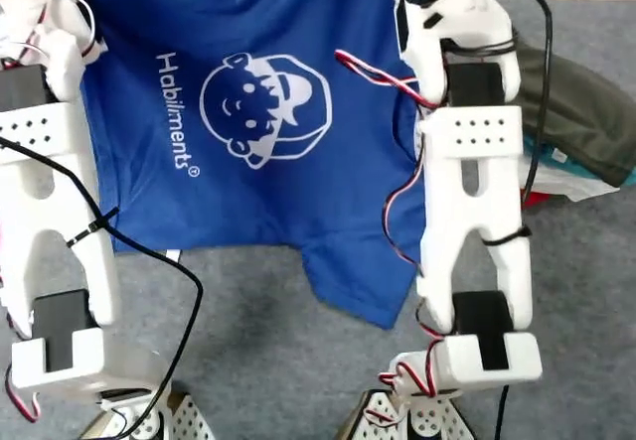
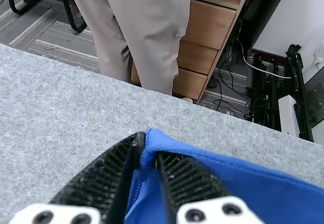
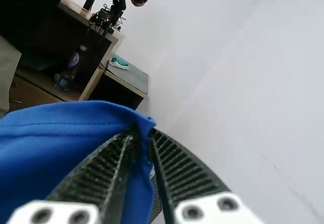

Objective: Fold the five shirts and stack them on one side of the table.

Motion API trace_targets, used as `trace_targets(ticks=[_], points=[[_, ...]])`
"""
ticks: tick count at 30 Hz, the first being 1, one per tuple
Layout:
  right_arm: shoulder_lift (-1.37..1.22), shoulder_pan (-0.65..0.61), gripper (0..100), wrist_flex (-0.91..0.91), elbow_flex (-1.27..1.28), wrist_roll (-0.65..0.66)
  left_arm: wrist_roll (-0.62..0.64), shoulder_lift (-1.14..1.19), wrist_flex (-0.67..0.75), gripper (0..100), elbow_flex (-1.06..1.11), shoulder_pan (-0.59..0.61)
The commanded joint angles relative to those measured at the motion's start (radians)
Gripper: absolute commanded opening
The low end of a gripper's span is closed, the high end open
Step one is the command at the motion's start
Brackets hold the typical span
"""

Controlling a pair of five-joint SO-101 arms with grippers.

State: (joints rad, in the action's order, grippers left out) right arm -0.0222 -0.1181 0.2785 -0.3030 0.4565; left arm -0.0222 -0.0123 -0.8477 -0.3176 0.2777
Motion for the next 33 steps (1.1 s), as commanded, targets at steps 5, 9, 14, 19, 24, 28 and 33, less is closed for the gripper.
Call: trace_targets(ticks=[5, 9, 14, 19, 24, 28, 33], points=[[-0.087, 0.008, 0.4, -0.034, -0.196, -0.009, 0.003, 0.002, 0.006, 2, -0.055, -0.011], [-0.153, 0.01, 0.4, -0.063, -0.341, -0.009, 0.003, -0.01, -0.002, 2, -0.064, -0.009], [-0.163, 0.004, 0.4, 0.011, -0.46, -0.009, 0.003, -0.059, -0.078, 2, -0.138, -0.009], [-0.162, 0.001, 0.4, 0.106, -0.599, -0.011, 0.002, -0.179, -0.163, 2, -0.255, -0.009], [-0.162, 0.001, 0.4, 0.236, -0.75, -0.011, 0.002, -0.26, -0.173, 2, -0.273, -0.009], [-0.162, 0.001, 0.4, 0.359, -0.908, -0.011, 0.002, -0.331, -0.226, 2, -0.282, -0.008], [-0.163, 0.001, 0.4, 0.534, -1.173, -0.011, 0.002, -0.447, -0.308, 2, -0.281, -0.008]])
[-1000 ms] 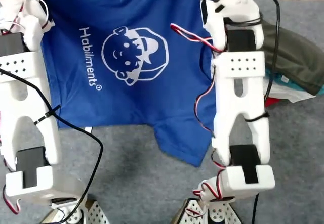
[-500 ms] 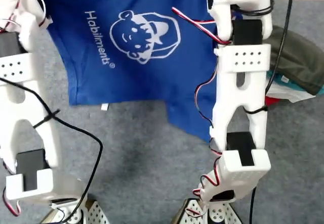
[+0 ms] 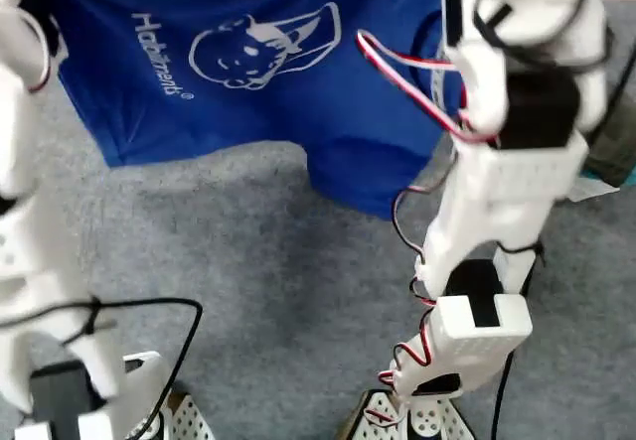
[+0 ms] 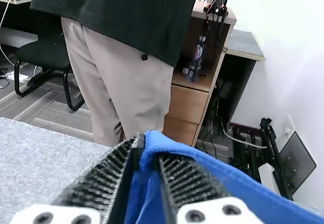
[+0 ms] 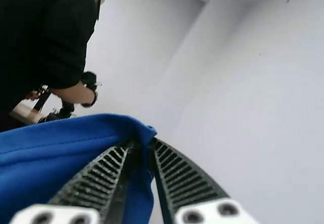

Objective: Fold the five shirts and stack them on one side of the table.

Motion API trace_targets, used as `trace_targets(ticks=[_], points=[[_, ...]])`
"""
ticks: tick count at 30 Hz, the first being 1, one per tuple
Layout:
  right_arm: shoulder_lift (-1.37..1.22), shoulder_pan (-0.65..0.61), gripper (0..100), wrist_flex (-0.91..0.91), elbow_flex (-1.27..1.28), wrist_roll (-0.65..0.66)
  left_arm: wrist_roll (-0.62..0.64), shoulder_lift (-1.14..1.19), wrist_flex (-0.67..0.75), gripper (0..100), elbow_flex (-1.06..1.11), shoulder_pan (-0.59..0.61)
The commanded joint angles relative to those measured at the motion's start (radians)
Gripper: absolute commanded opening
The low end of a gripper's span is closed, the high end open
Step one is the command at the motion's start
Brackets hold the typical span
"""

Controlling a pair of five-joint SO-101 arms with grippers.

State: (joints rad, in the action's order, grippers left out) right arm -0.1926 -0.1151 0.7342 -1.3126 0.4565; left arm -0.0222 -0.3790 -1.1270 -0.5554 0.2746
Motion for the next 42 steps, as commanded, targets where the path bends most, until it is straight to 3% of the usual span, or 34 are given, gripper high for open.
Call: trace_targets(ticks=[1, 5, 21, 29, 42], points=[[0.007, -0.002, 0.4, 0.115, -0.209, -0.011, 0.002, -0.105, -0.043, 2, -0.038, -0.005], [0.013, -0.002, 0.4, 0.235, -0.367, -0.011, 0.002, -0.205, -0.112, 2, -0.037, 0.002], [0.372, -0.001, 0.4, 0.347, -0.308, -0.009, 0.002, -0.539, -0.347, 2, -0.037, 0.002], [0.475, -0.001, 0.4, 0.373, -0.308, -0.009, 0.002, -0.684, -0.385, 2, -0.032, 0.002], [0.291, -0.004, 0.4, 0.601, -0.308, -0.011, 0.003, -0.699, -0.348, 2, 0.442, -0.003]])
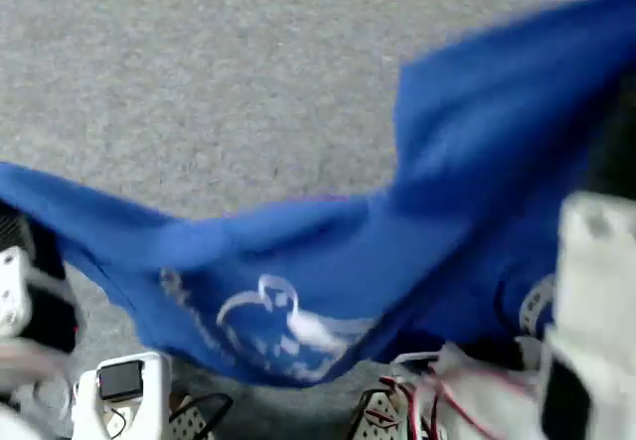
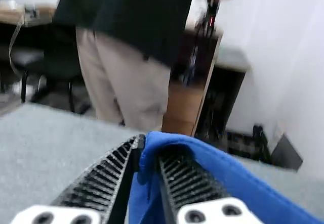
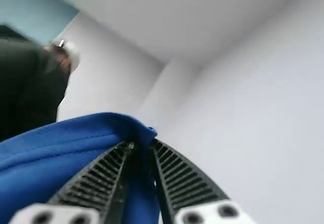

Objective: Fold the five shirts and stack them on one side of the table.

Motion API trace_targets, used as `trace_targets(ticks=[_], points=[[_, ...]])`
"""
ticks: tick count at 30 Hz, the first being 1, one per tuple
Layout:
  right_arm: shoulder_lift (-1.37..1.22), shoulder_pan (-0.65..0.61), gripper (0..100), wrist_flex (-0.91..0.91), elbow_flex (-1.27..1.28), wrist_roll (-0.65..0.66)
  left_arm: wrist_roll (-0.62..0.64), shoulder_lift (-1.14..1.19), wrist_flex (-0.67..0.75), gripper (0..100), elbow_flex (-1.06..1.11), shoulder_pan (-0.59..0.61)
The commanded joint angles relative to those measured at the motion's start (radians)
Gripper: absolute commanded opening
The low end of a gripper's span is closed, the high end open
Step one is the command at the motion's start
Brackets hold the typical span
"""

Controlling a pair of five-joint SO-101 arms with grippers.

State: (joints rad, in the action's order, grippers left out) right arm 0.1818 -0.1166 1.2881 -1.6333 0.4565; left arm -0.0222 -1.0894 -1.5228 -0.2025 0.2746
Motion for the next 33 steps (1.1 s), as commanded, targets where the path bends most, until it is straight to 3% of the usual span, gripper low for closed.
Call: trace_targets(ticks=[1, 5, 11, 15, 25, 33], points=[[-0.116, -0.002, 0.4, 0.064, 0.013, -0.011, 0.005, 0.012, 0.092, 2, 0.143, -0.003], [-0.263, -0.002, 0.4, 0.103, 0.005, -0.046, 0.006, 0.008, 0.358, 2, 0.413, 0.0], [-0.492, 0.001, 0.4, 0.097, 0.004, -0.094, 0.003, 0.016, 0.905, 2, 0.852, -0.005], [-0.645, 0.004, 0.4, 0.064, 0.004, -0.094, 0.002, 0.059, 1.154, 2, 1.005, -0.006], [-0.852, 0.021, 0.4, -0.132, 0.005, -0.195, 0.002, 0.481, 1.194, 2, 0.907, -0.008], [-0.986, 0.021, 0.4, -0.203, 0.004, -0.199, 0.008, 0.866, 1.194, 2, 0.635, -0.008]])
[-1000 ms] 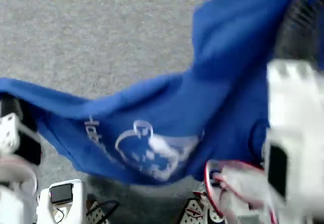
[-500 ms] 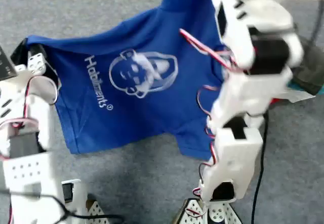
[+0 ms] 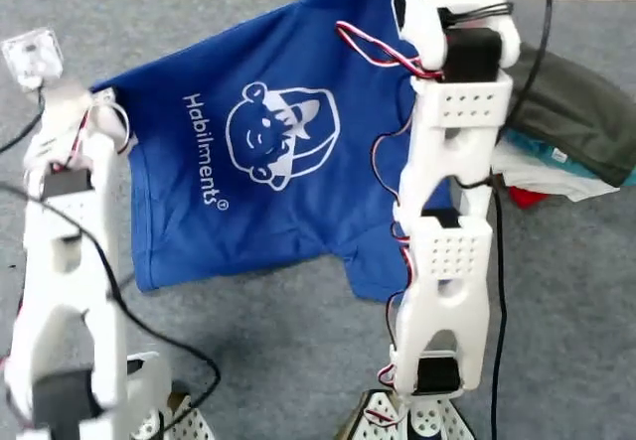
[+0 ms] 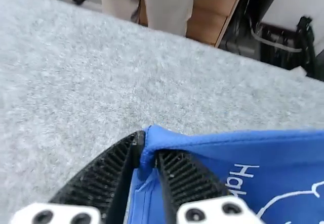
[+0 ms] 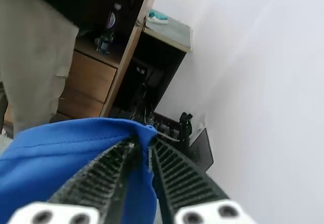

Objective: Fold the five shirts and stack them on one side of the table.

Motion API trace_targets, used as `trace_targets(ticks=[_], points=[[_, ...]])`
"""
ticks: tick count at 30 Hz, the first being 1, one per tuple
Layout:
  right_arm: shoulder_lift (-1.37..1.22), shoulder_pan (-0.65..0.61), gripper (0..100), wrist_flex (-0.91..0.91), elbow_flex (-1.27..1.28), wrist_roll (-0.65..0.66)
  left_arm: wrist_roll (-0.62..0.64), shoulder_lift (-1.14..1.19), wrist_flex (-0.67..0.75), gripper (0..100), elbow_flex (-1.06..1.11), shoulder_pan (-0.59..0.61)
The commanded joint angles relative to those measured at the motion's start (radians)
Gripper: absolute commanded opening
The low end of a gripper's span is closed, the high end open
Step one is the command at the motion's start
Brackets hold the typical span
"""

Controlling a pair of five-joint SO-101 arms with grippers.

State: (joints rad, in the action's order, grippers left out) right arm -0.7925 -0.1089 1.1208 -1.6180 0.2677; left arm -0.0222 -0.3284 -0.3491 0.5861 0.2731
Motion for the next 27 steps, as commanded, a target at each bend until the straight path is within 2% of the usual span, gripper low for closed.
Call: trace_targets(ticks=[1, 5, 8, 13, 17, 19, 24, 27], points=[[-0.021, 0.013, 0.4, -0.035, -0.012, -0.011, 0.008, 0.151, 0.017, 2, -0.196, -0.006], [-0.028, 0.016, 0.4, 0.006, -0.013, -0.005, 0.002, 0.262, -0.037, 2, -0.318, -0.006], [-0.007, 0.021, 0.4, 0.124, -0.031, 0.017, -0.063, 0.262, -0.21, 2, -0.374, -0.006], [0.022, 0.021, 0.4, 0.381, -0.053, 0.19, -0.215, 0.262, -0.531, 2, -0.446, -0.028], [0.051, 0.022, 0.4, 0.597, -0.053, 0.25, -0.278, 0.262, -0.694, 2, -0.42, -0.087], [0.062, 0.022, 0.4, 0.666, -0.053, 0.272, -0.307, 0.262, -0.721, 2, -0.37, -0.13], [0.111, 0.054, 0.4, 0.667, -0.047, 0.27, -0.325, 0.216, -0.717, 2, -0.224, -0.176], [0.162, 0.073, 0.4, 0.667, -0.03, 0.27, -0.324, 0.131, -0.658, 2, -0.118, -0.169]])
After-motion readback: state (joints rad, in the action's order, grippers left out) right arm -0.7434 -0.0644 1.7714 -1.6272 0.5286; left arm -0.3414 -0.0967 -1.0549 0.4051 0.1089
